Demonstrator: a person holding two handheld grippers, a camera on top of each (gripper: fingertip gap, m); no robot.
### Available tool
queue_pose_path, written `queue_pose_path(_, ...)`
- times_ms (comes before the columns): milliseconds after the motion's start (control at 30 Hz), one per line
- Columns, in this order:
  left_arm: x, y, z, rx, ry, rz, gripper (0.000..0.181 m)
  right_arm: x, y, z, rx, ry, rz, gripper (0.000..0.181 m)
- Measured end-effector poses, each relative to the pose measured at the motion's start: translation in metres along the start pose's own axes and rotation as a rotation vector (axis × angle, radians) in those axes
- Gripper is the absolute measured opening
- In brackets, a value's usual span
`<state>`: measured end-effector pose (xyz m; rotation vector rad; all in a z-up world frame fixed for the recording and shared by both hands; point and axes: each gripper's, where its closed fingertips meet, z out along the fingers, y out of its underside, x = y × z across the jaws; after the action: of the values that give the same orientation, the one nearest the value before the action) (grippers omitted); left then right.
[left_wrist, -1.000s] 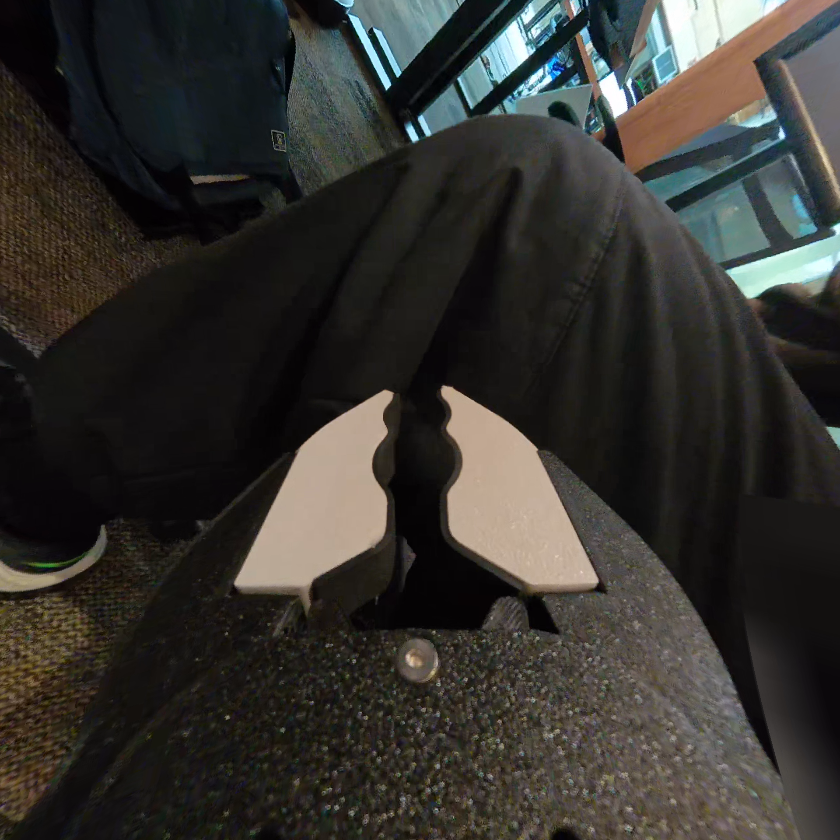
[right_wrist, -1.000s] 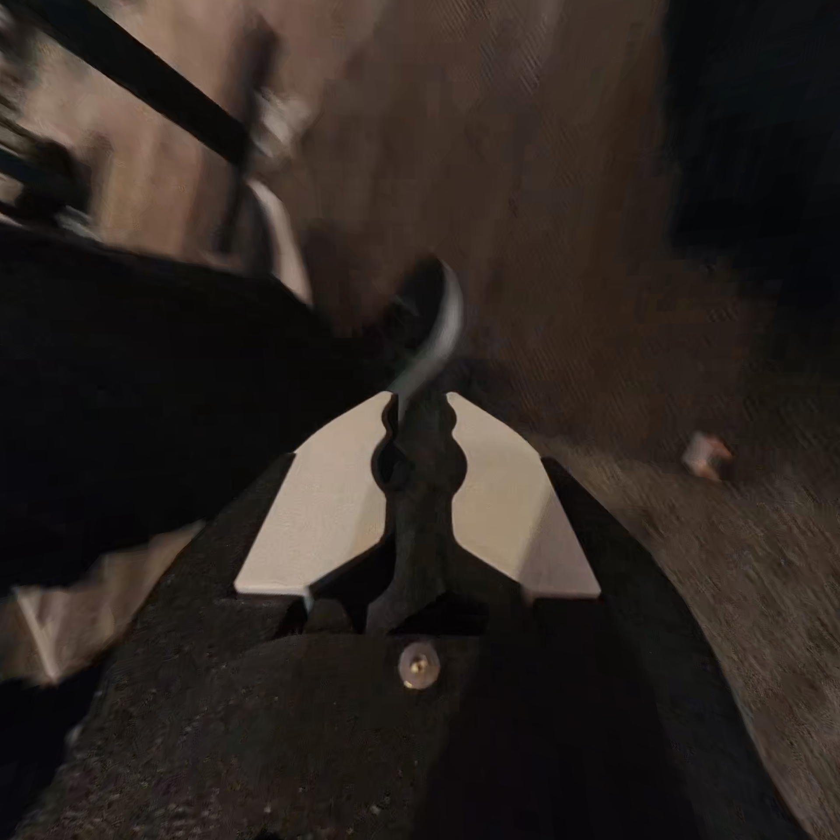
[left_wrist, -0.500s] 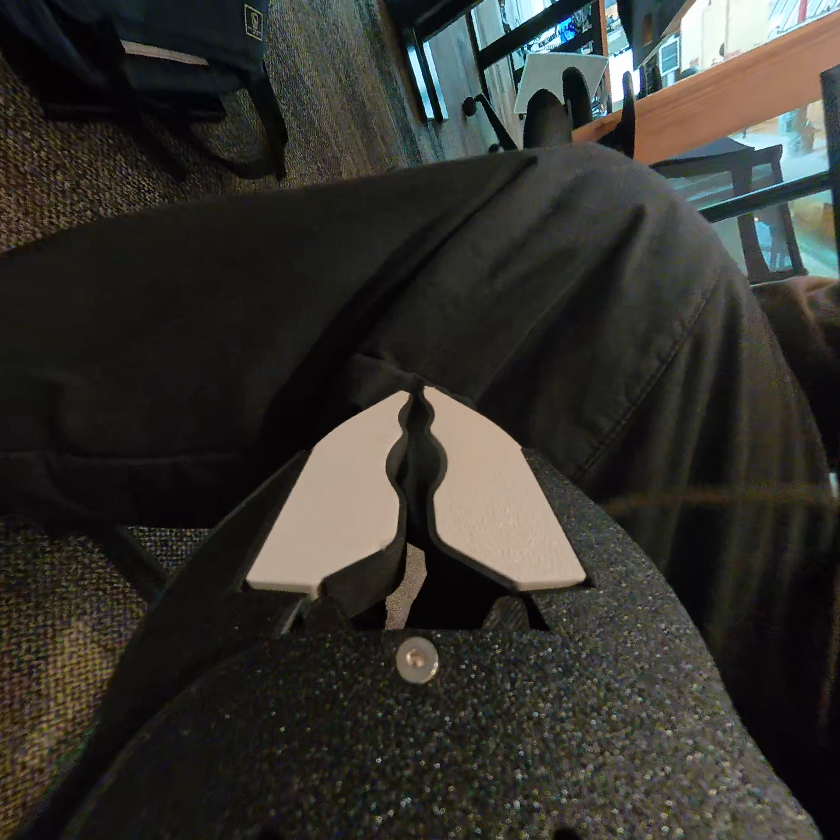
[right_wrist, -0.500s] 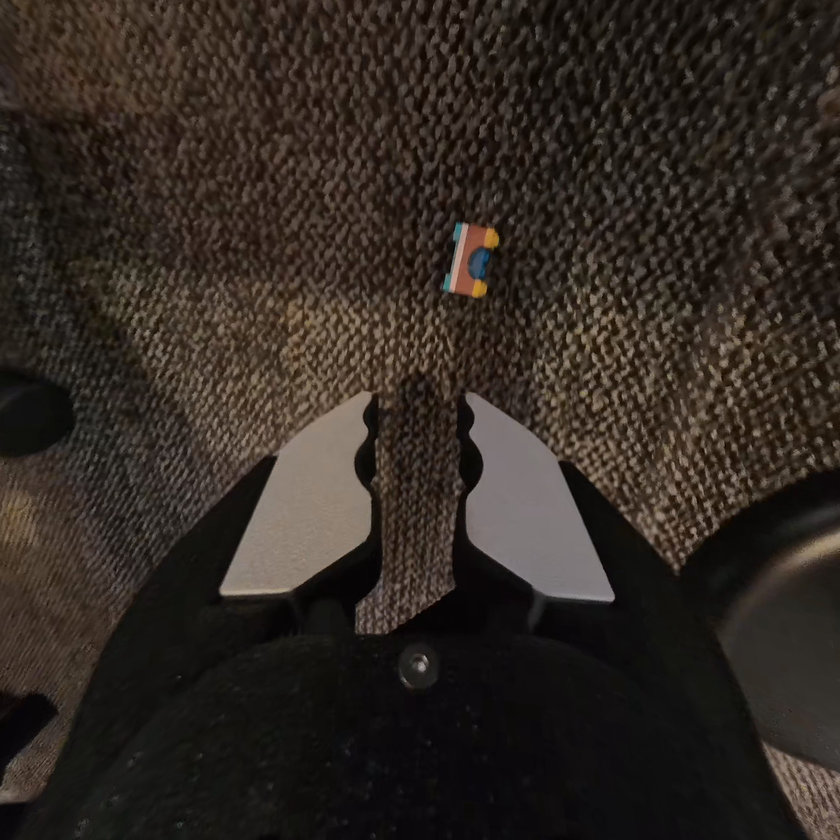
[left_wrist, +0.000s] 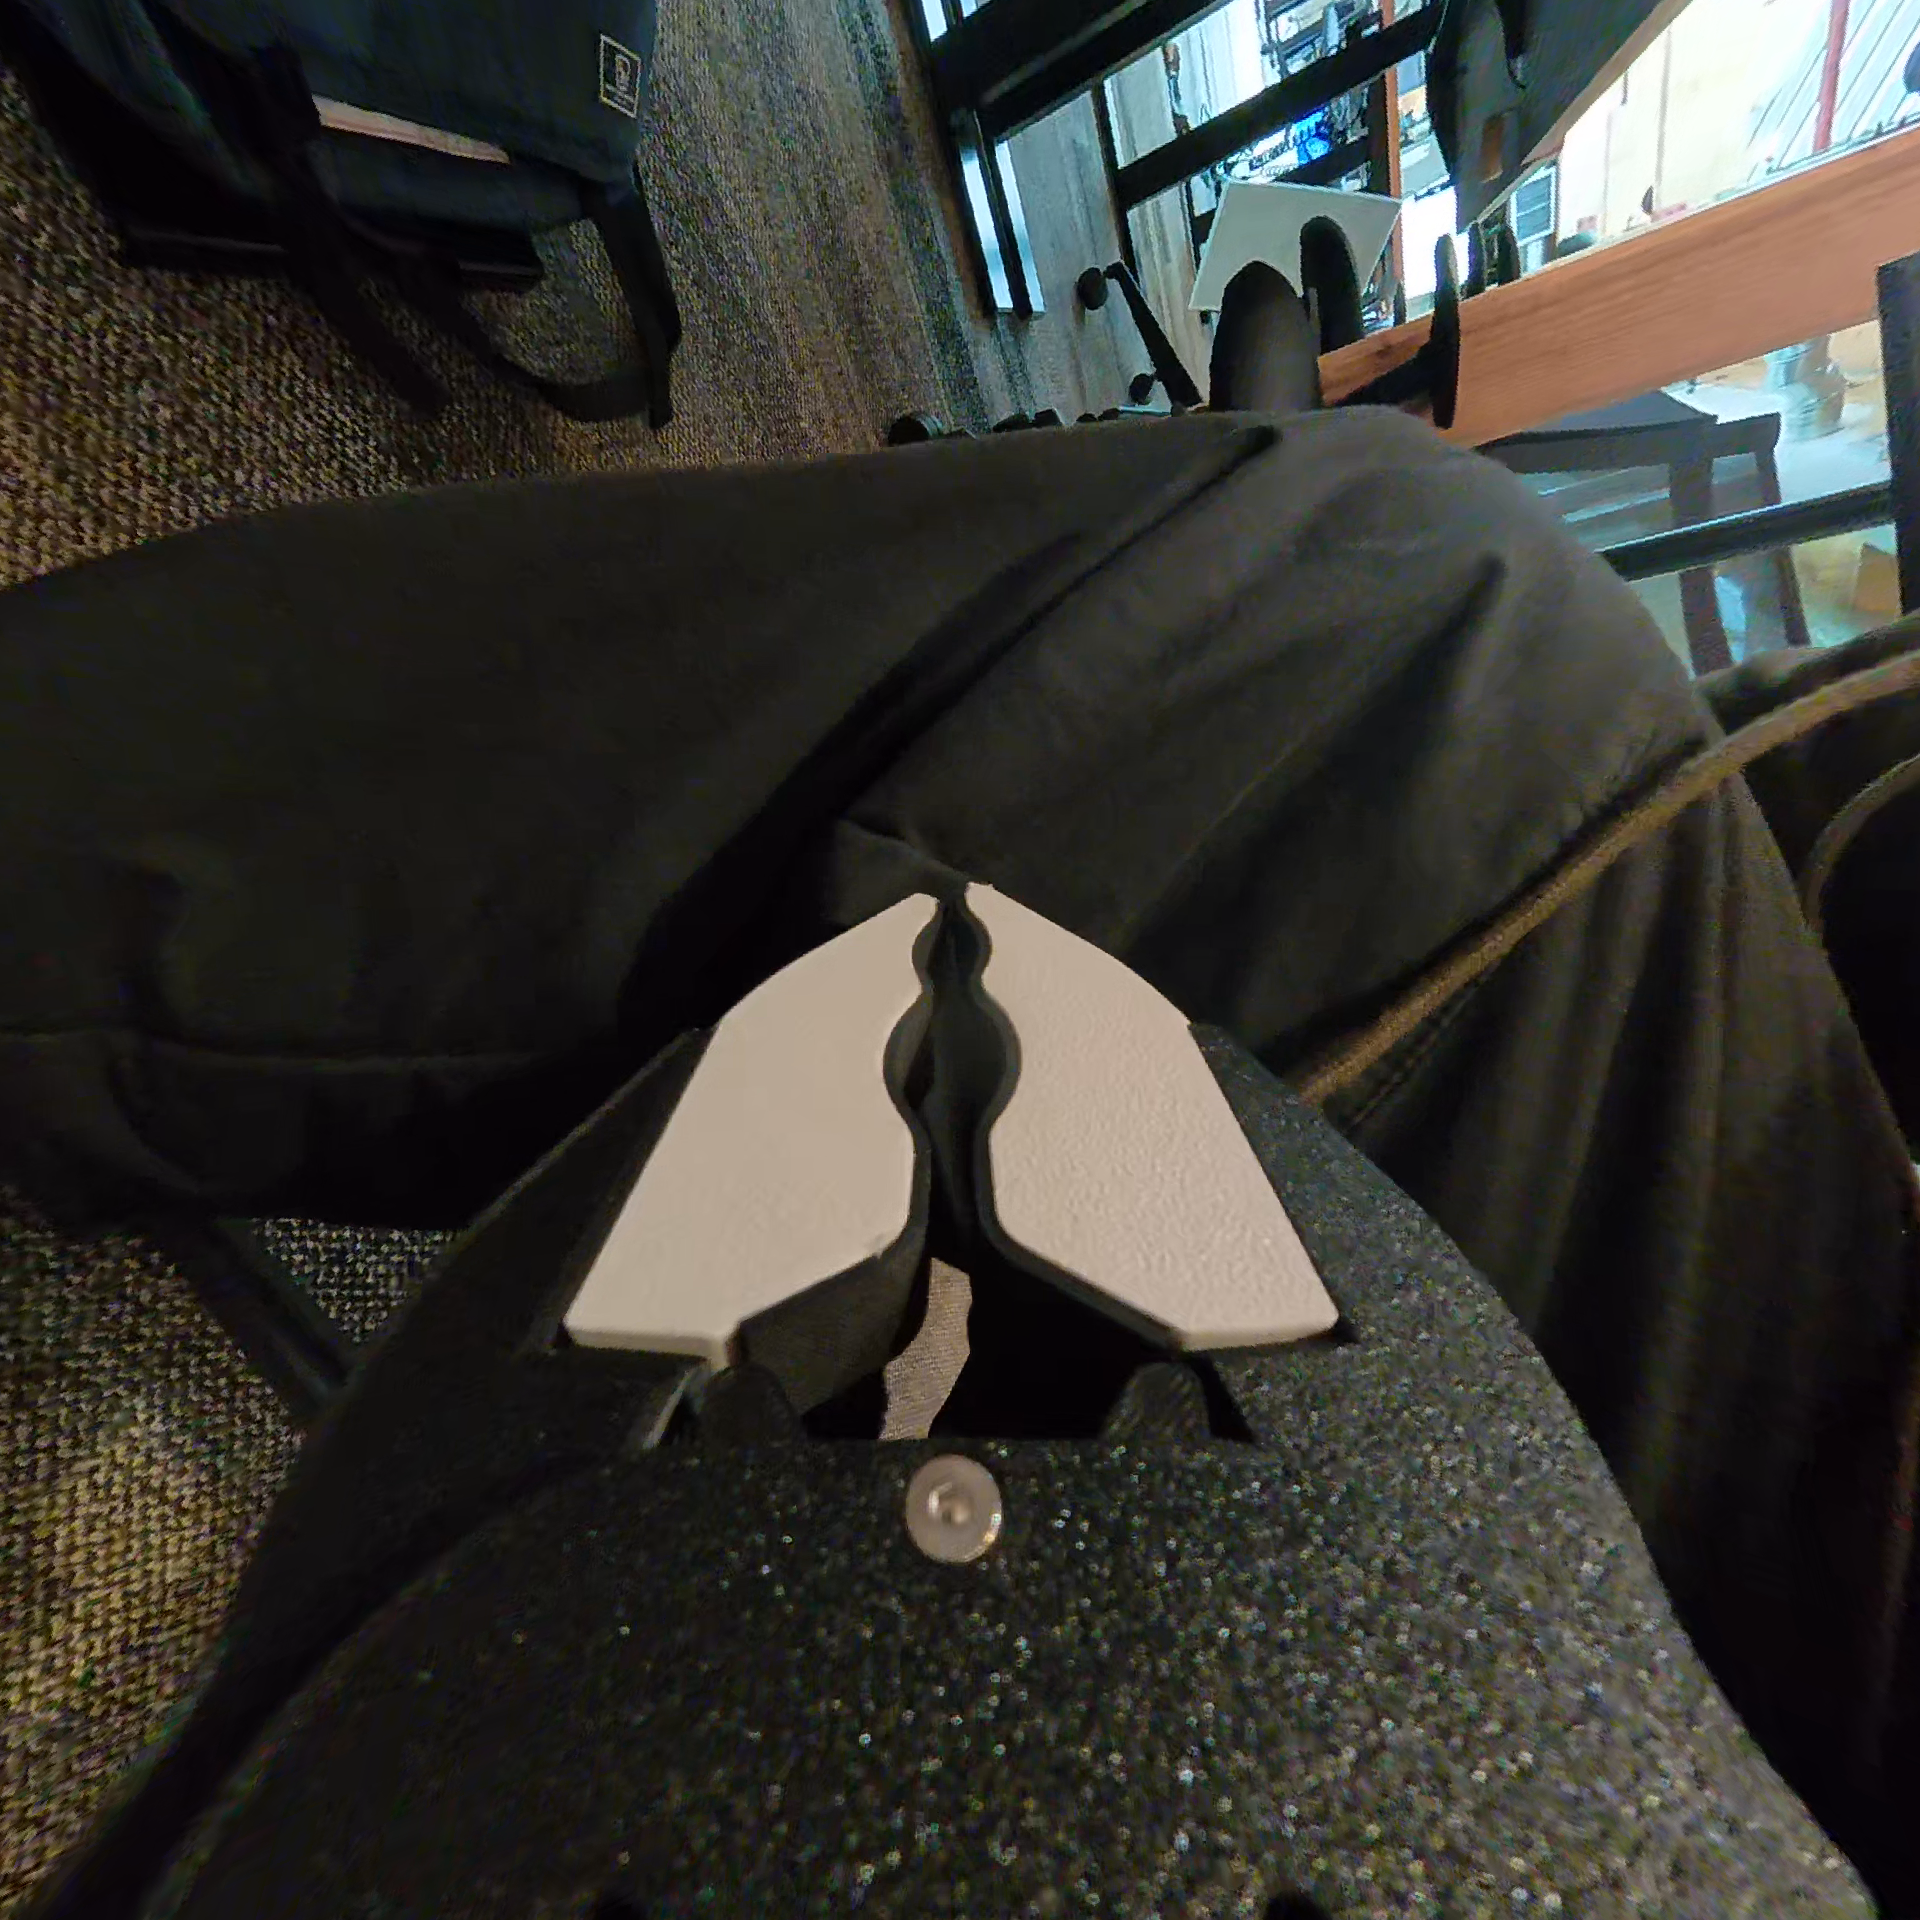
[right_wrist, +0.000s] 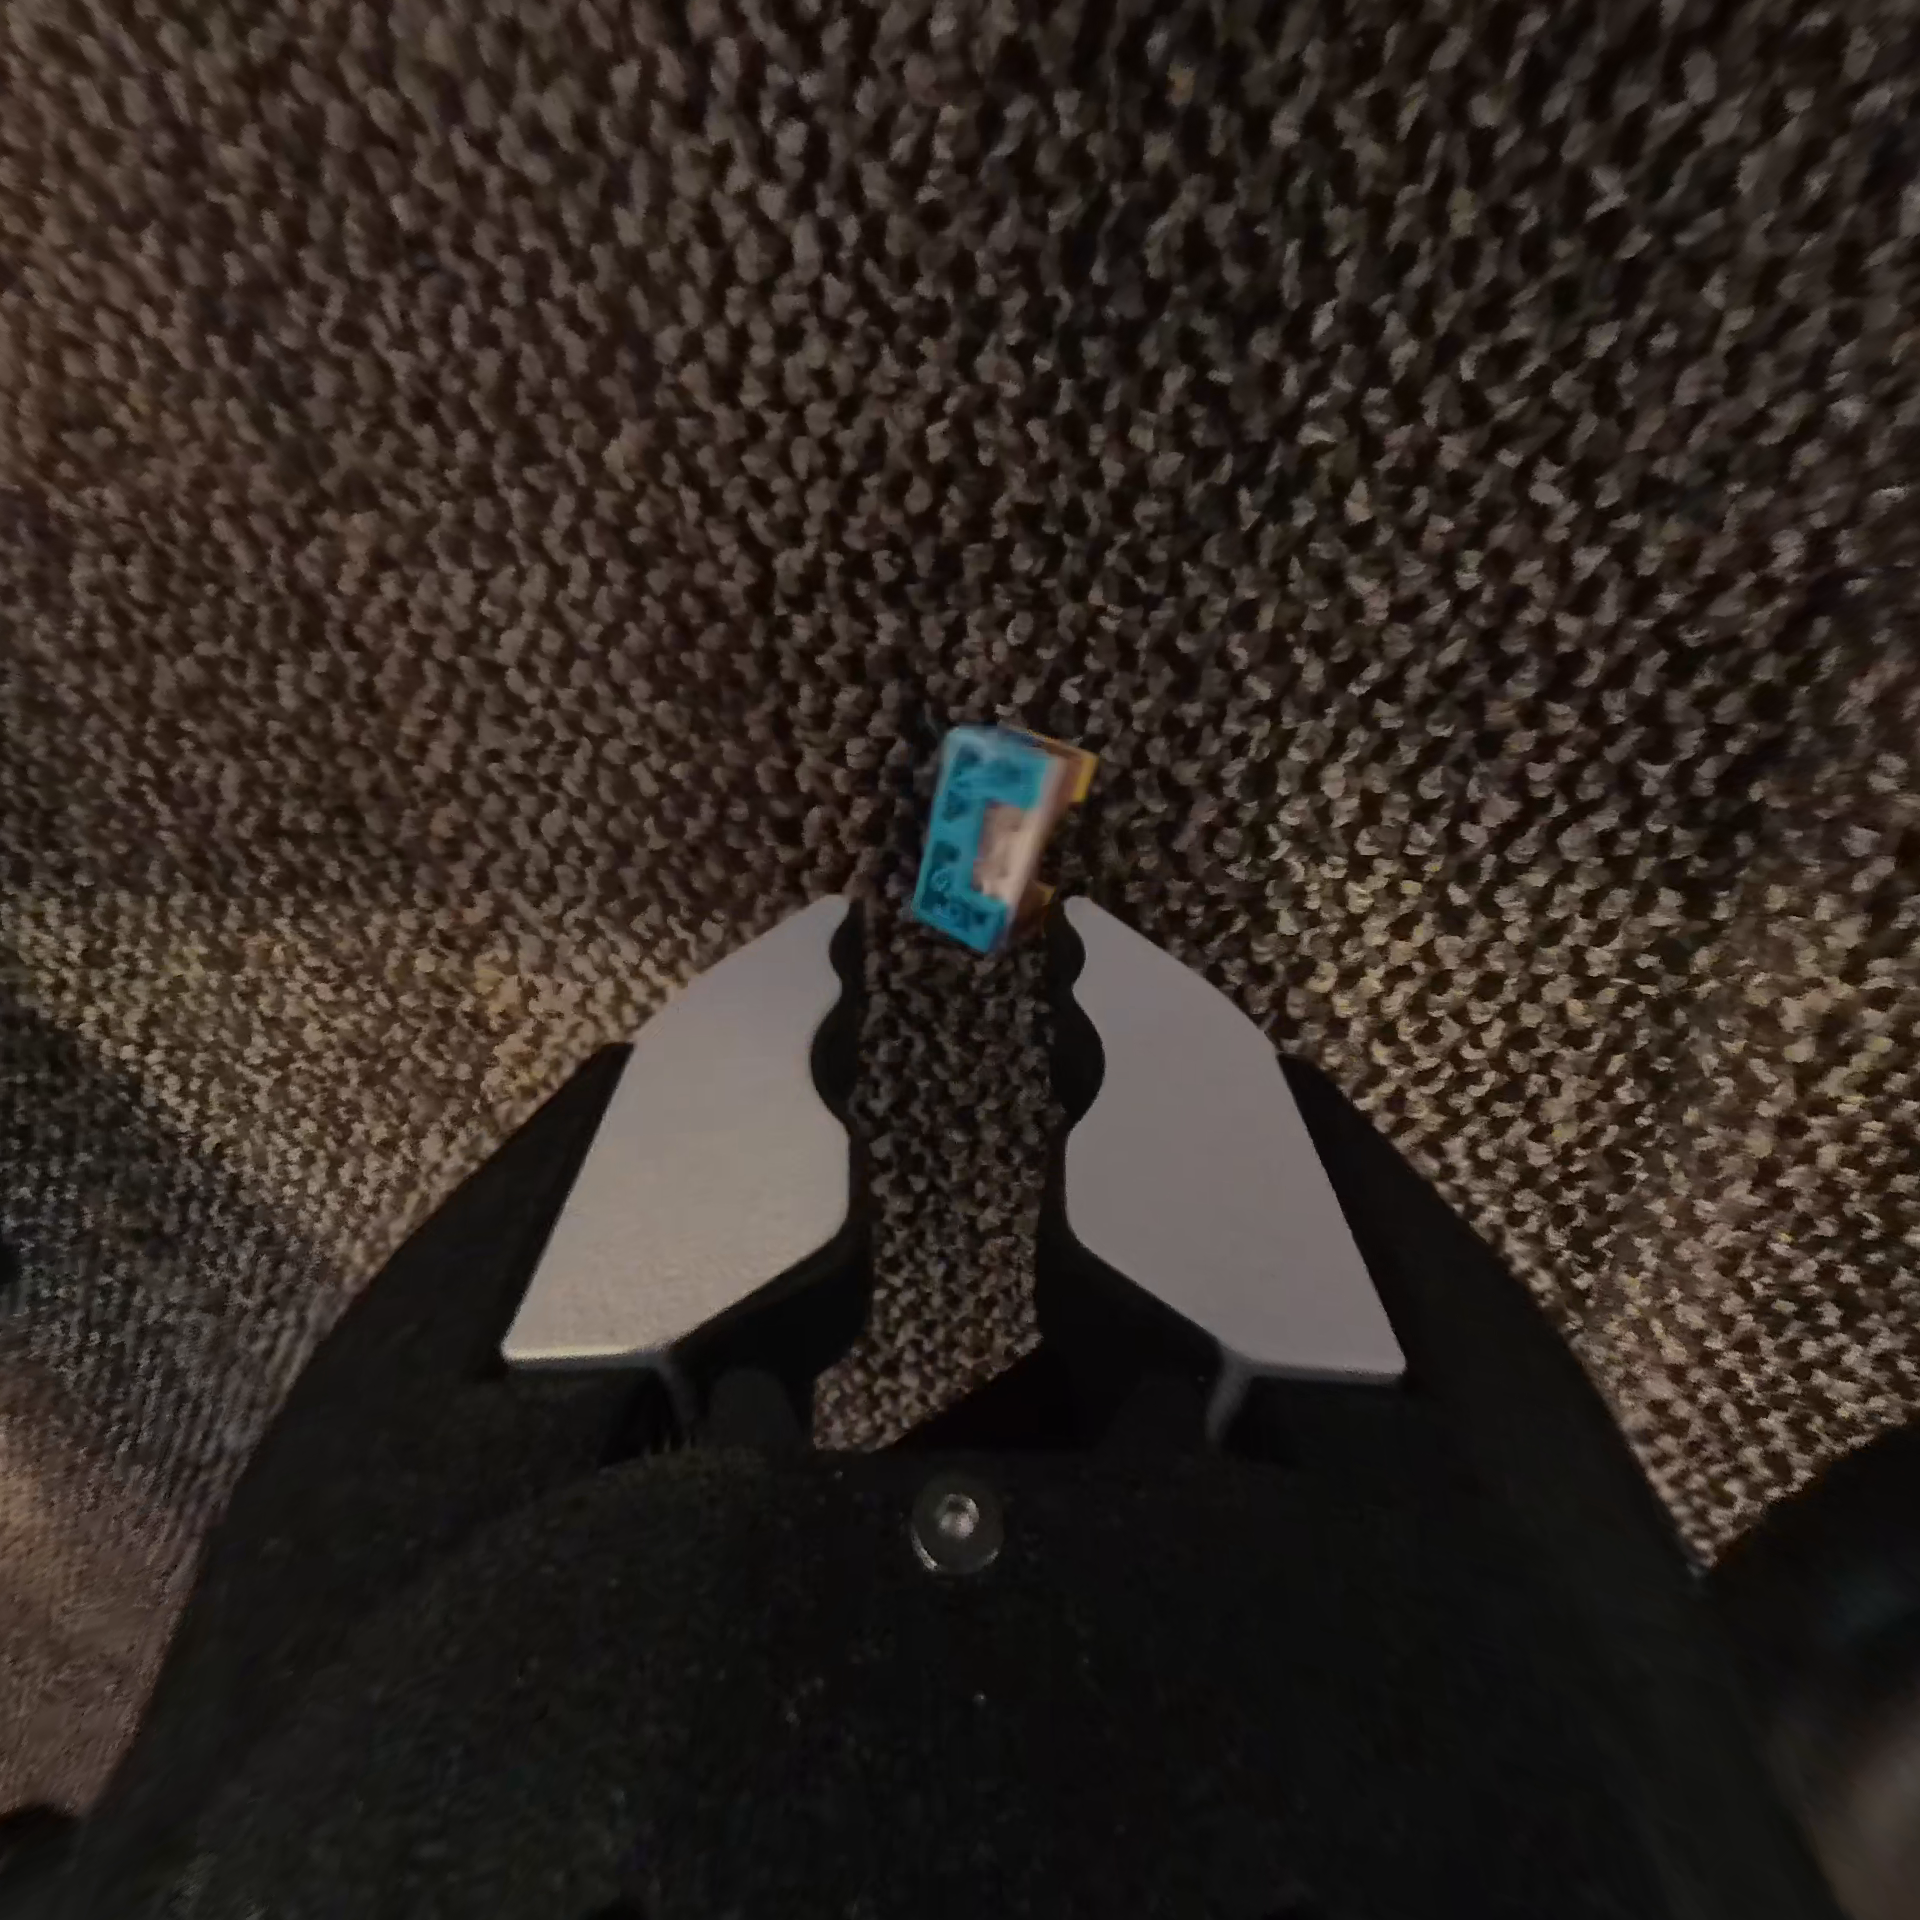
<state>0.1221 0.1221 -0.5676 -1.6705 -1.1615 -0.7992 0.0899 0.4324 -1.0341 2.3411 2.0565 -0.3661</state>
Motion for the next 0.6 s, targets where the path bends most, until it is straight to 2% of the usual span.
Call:
queue_pose_path(67,-0.001,0.0,-0.002,0.004,0.005,-0.003,0.0,0.0,0.005,0.004,-0.044,-0.022,0.001,0.025)
queue_pose_path(167,-0.002,0.0,-0.003,0.014,0.009,-0.006,0.0,0.002,0.005,0.0,-0.042,-0.022,-0.01,0.0)
queue_pose_path(433,0.001,-0.001,-0.004,0.025,0.015,0.004,0.002,-0.003,0.005,-0.018,0.008,-0.048,0.058,0.0)
queue_pose_path(500,0.001,0.0,-0.005,0.027,0.02,0.006,0.001,-0.003,0.001,-0.018,0.029,-0.062,0.11,0.016)
queue_pose_path(600,0.0,0.001,-0.007,0.04,0.034,-0.009,0.0,-0.005,-0.005,-0.013,0.047,-0.089,0.211,0.03)
